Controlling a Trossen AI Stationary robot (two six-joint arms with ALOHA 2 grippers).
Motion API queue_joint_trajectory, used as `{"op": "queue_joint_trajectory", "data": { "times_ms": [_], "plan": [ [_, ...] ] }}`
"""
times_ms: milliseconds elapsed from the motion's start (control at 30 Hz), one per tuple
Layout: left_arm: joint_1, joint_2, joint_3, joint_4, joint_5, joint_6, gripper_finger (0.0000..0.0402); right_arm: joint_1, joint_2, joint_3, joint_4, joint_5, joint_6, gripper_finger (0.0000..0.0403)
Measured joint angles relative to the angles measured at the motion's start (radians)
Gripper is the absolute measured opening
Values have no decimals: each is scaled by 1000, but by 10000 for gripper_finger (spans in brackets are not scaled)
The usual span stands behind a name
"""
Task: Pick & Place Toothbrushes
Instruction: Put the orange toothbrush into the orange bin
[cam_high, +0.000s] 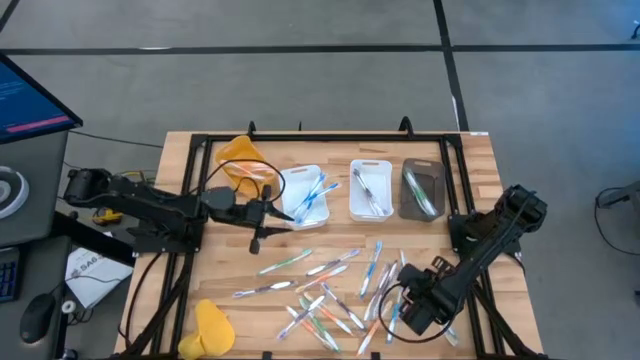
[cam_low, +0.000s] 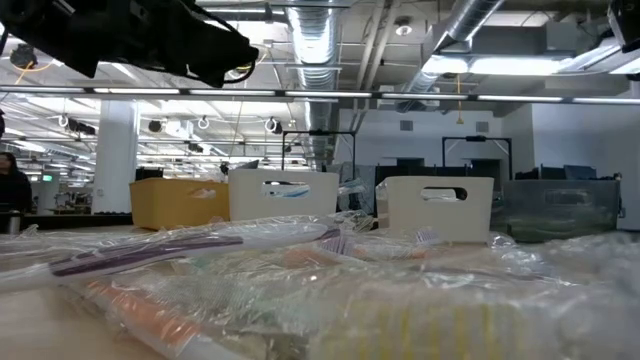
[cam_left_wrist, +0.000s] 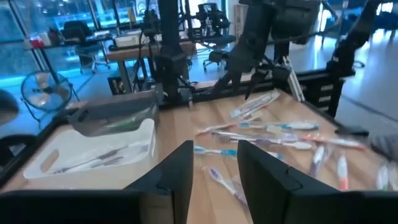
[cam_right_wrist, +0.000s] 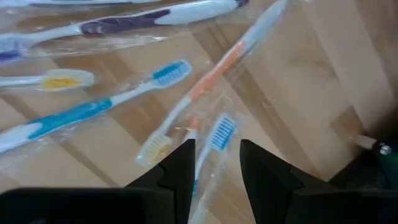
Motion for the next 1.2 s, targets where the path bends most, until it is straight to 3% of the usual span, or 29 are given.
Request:
{"op": "queue_joint_trajectory", "data": {
  "times_ms": [367,667,967,1200],
  "plan": [
    [0,0,-1,-1,0,-89,119,-59,0,0,11,5,-3,120],
    [0,0,-1,-1,-11,-92,153,-109,0,-3,23,18,-33,120],
    [0,0,-1,-1,-16,-90,166,-141,-1,-123,162,27,-100,120],
    [0,0,-1,-1,-19,-90,164,-173,-1,-132,194,35,-116,120]
  ]
}}
